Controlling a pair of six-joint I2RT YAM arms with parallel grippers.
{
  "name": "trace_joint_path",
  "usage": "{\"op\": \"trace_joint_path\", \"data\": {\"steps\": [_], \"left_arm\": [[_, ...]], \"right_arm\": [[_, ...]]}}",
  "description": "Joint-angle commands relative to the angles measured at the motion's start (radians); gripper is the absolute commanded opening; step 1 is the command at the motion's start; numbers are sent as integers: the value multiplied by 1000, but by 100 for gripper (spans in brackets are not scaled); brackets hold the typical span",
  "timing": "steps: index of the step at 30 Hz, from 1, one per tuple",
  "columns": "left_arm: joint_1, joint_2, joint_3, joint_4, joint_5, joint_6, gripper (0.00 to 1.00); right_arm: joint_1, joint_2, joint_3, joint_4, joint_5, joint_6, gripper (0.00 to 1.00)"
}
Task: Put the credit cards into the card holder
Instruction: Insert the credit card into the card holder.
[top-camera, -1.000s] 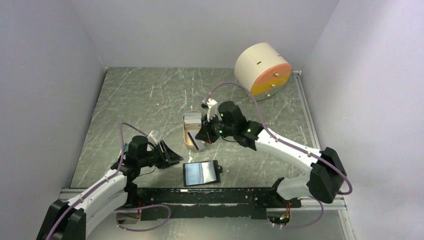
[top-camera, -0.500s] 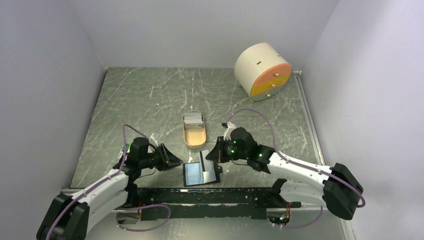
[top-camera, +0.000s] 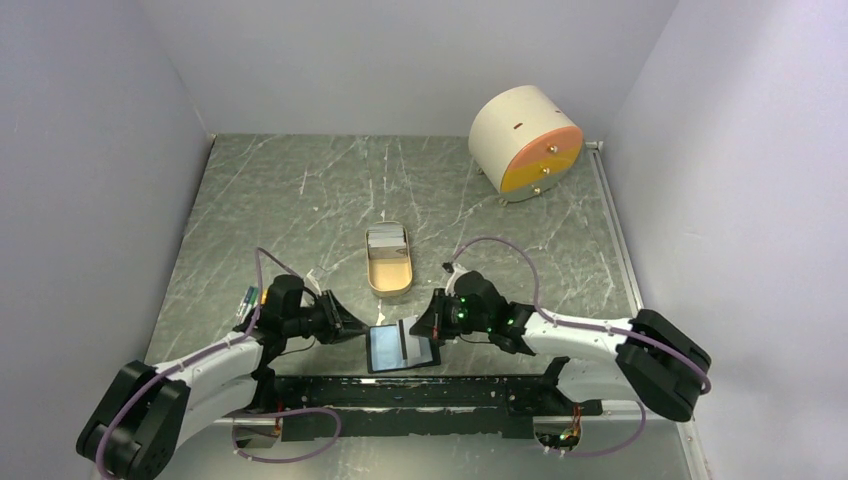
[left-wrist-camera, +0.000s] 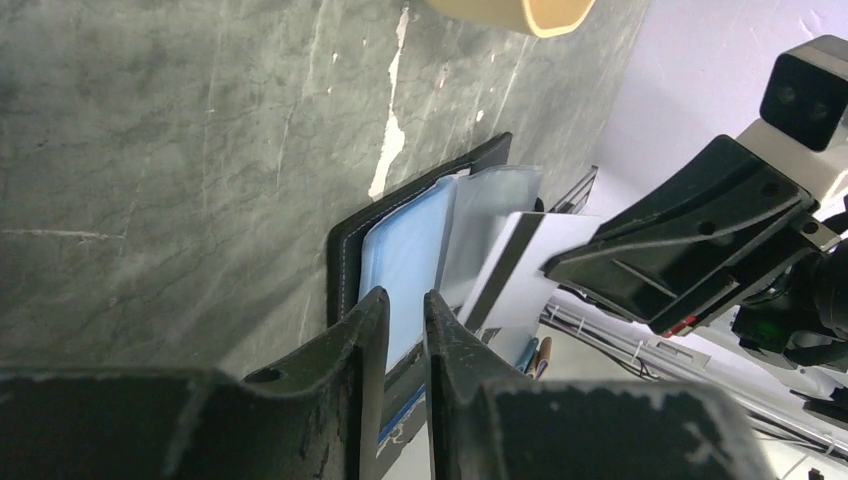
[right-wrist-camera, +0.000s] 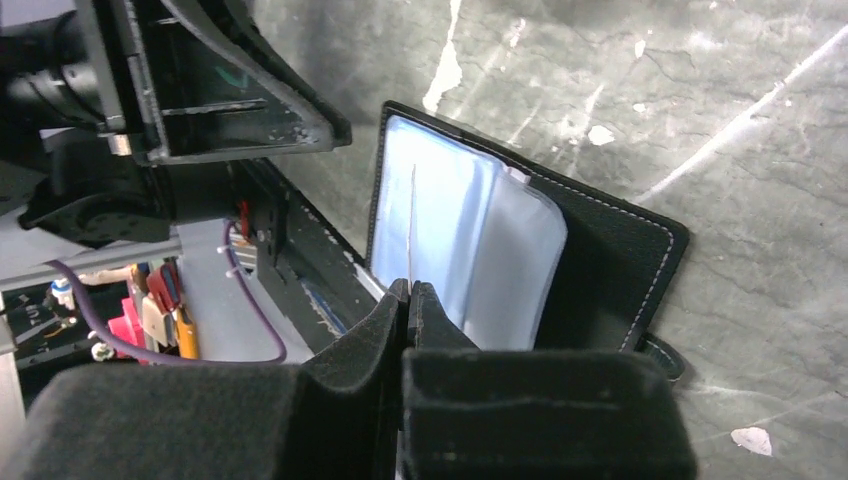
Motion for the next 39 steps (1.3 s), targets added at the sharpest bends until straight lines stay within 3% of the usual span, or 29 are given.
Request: {"op": "trace_joint_path", "data": {"steps": [1,13,24,39], "left_arm": [[-19,30,-1,45,14,0,25],[-34,70,-11,53,-13,14,25],[-40,103,-12,48,-23,41,22],[-53,116,-20,61,-28,37,18]], "right_arm": [[8,61,-29,100,7,10,0],[8,197,-87,231,-17,11,0],[7,152,-130,258,57,32,0],[8,229,-188,420,28,118,4]]}}
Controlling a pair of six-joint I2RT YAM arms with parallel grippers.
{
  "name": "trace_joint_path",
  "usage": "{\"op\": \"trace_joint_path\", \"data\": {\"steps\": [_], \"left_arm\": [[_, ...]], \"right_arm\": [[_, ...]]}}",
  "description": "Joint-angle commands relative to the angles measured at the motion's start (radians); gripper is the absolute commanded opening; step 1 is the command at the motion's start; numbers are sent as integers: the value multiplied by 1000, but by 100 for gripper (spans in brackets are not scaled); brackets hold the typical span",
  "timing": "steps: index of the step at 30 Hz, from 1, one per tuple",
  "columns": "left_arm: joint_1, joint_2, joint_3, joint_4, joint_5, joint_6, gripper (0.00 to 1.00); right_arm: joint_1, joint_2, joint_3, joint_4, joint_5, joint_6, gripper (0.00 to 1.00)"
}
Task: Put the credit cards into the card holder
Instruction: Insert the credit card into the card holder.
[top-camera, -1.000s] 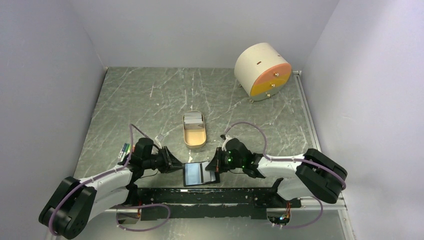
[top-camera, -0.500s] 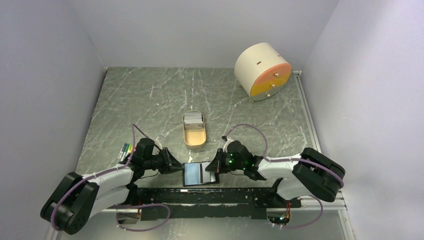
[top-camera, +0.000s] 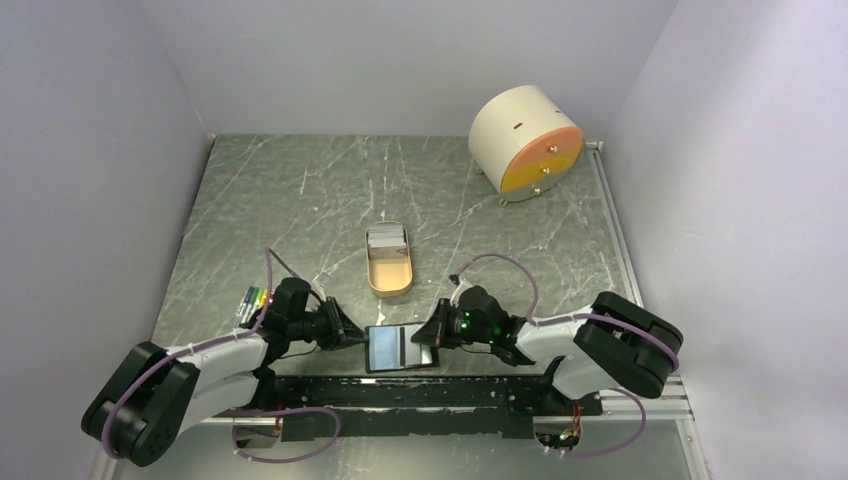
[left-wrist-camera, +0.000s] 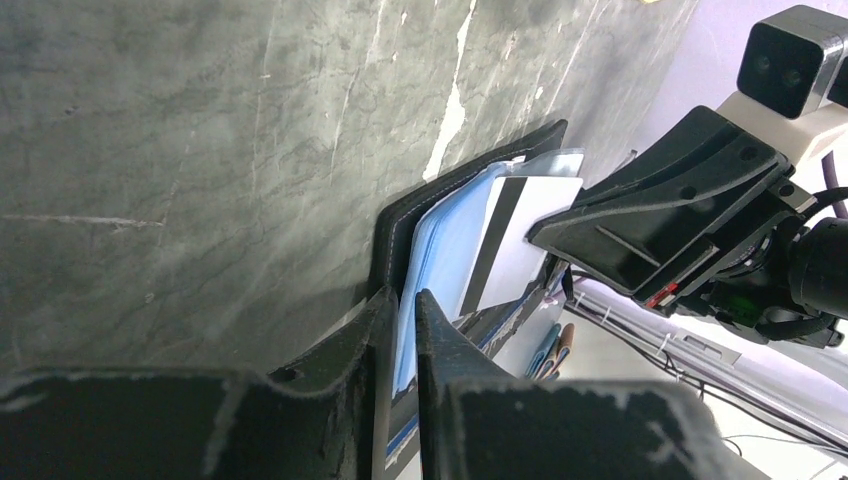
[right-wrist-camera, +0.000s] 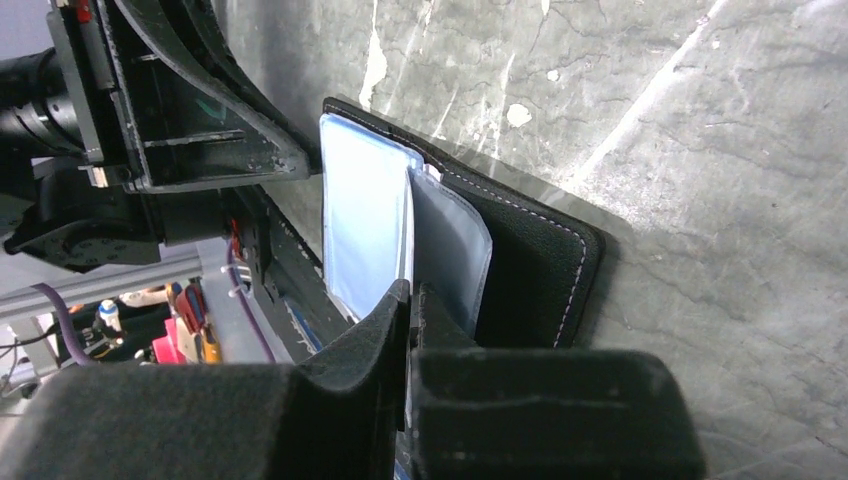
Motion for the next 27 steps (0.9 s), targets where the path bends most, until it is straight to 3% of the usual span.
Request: {"op": "trace_joint_path", "data": {"steps": [1,10,15,20,27], "left_arm": [[-11,4,-14,35,-17,11,18],[-19,24,-14,58,-15,3,16],[-22,14,-12,48,-19,3,16],[-24,4,-10,43,-24,-1,16],[-28,28,-6,62,-18,-4,16]], "right_arm": [[4,23,-18,25,12,13,5],[4,31,-22,39,-10,41,11],[4,-15,-8,-60,23,12,25],[5,-61,18,-150,44,-17,25],[6,-18,35,-126,17,-25,17]]}}
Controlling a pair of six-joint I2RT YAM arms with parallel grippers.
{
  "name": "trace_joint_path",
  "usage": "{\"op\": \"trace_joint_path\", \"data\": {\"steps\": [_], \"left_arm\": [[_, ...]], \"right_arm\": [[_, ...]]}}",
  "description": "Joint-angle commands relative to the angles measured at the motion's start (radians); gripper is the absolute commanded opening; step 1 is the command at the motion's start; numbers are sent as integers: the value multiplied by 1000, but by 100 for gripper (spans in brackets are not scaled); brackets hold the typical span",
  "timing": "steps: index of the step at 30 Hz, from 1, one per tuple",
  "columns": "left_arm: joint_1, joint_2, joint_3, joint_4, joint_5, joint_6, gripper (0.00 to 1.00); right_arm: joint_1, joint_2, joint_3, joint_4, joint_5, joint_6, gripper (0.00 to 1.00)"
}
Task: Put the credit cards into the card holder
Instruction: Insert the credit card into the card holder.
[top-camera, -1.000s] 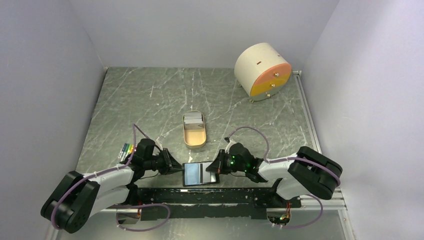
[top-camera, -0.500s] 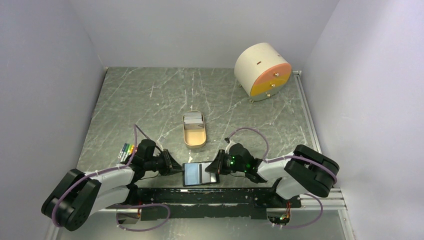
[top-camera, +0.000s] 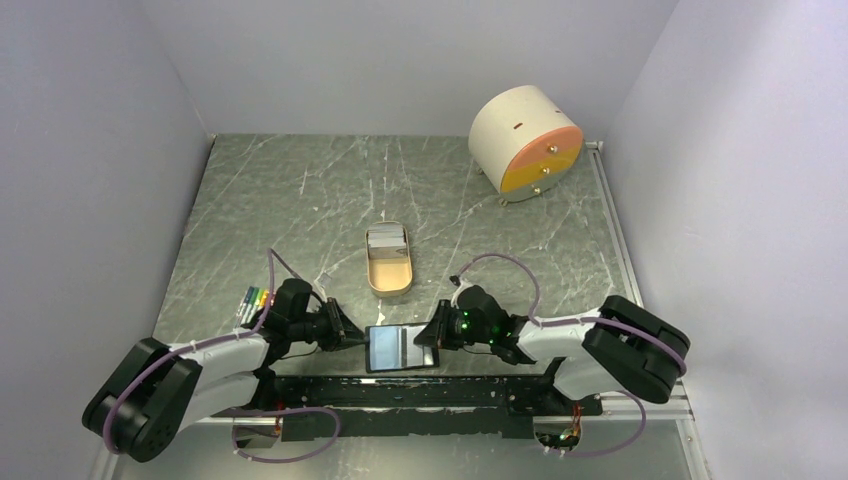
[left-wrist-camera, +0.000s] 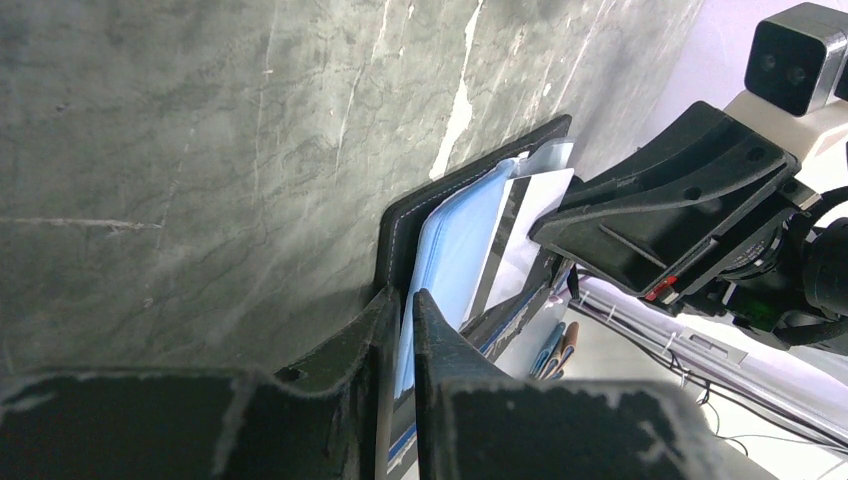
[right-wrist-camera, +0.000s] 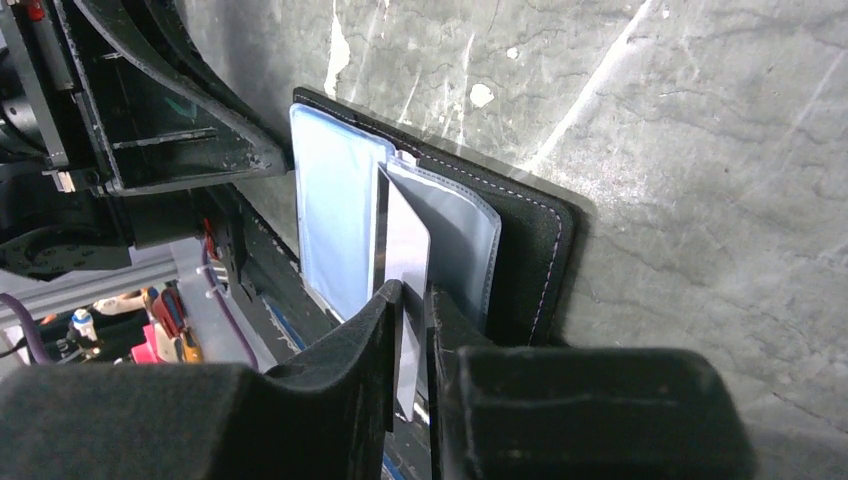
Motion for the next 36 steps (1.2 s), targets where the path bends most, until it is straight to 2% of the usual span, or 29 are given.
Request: {"op": "trace_joint_path", "data": {"steps": [1,10,14,18,24,31,36], "left_arm": [[-13,14,4,36,-9,0,16],[-19,30,33,13,-7,15,16],[-22,40,34,22,-8,14,16],[-24,53,26,42,-5,11,16],[-26,46,24,36,-10,10,16],[-30,46,20,46,-11,2,16],[-35,48,17,57,-12,-4,16]], "right_arm": [[5,36,19,2,-2,-17,15],[9,79,8,101,-18,-22,6],[8,89,9,111,-16,-26,5],[8,79,2,88,2,-8,17],[8,27,13,-10,44,-15,27],[20,-39,76,-180,72,-46,30],[49,-51,82,-187,83,-30,30]]}}
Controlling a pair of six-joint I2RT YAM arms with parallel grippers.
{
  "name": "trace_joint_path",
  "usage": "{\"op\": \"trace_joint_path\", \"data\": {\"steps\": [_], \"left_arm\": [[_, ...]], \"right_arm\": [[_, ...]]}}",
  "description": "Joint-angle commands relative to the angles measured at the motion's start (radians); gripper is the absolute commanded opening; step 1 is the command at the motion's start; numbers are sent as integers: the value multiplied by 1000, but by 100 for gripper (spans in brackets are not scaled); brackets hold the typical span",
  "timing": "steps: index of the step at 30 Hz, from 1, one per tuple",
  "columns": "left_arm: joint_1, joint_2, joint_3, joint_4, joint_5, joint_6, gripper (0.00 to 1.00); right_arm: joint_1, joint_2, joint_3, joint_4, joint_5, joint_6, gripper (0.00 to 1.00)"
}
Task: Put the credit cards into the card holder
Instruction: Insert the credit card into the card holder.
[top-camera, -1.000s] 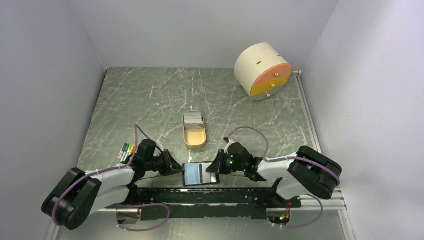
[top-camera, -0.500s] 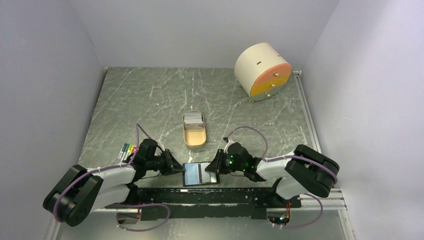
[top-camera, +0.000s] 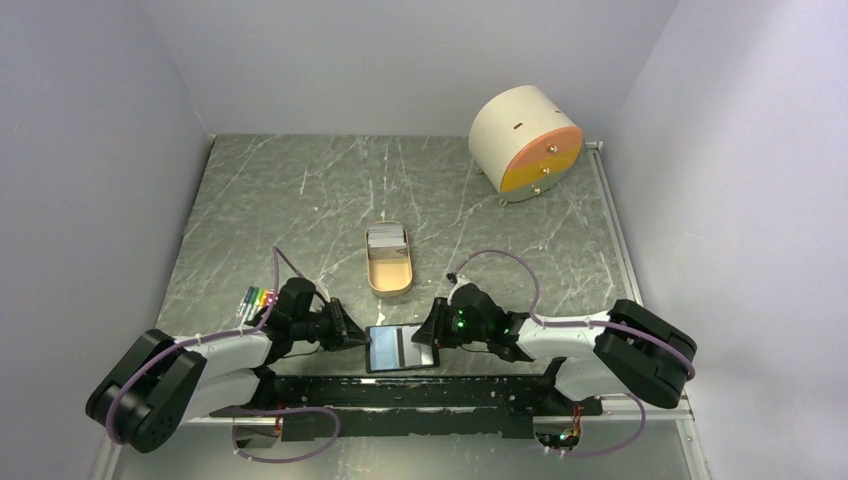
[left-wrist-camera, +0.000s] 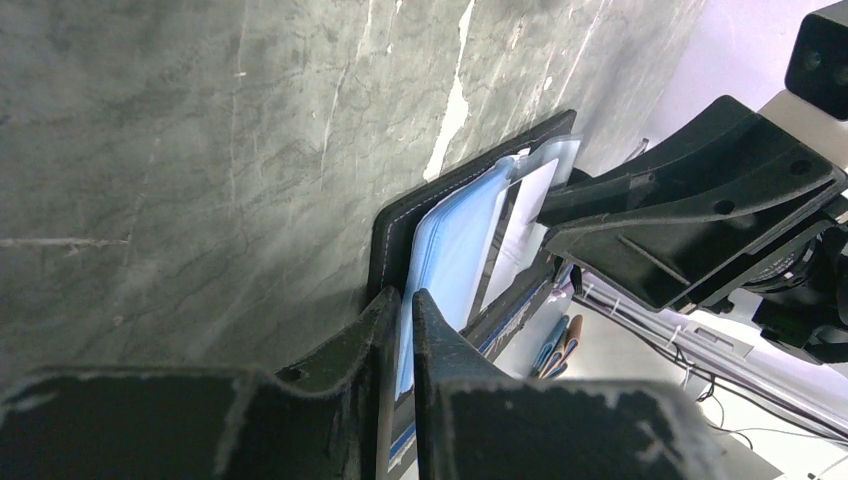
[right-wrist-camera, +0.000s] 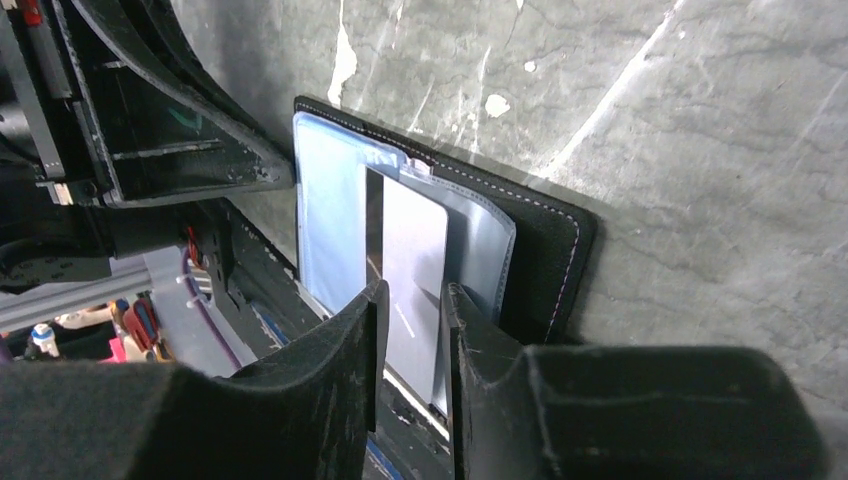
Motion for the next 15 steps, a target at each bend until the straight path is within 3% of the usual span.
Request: {"op": "trace_joint_path", "data": {"steps": [1,15], "left_arm": [[-12,2,2,33,-12,-4,16],[-24,5,2,50,-16,-10,16]], "right_arm": [[27,-7,23,-58,26,-1,30],[81,72,52,0,37,36,29]]}}
